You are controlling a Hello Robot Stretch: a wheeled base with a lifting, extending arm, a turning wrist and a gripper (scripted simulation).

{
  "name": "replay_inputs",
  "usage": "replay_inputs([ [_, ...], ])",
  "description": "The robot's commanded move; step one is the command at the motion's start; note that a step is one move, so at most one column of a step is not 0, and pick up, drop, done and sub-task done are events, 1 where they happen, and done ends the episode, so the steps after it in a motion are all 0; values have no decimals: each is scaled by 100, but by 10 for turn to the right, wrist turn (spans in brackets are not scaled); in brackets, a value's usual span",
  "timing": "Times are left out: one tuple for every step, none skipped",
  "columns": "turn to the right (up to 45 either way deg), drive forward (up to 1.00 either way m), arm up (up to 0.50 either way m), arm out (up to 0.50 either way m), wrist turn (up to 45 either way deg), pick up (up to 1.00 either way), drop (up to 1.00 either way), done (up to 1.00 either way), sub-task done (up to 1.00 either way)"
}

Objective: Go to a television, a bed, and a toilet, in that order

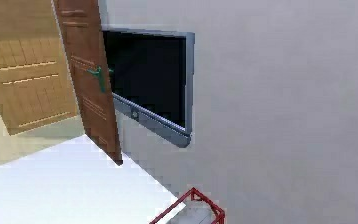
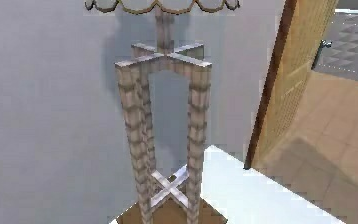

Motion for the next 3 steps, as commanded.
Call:
replay_inputs([
  [390, 0, 0, 0, 0, 0, 0, 0, 0],
  [0, 40, 0, 0, 0, 0, 0, 0, 0],
  [-450, 0, 0, 0, 0, 0, 0, 0, 0],
])
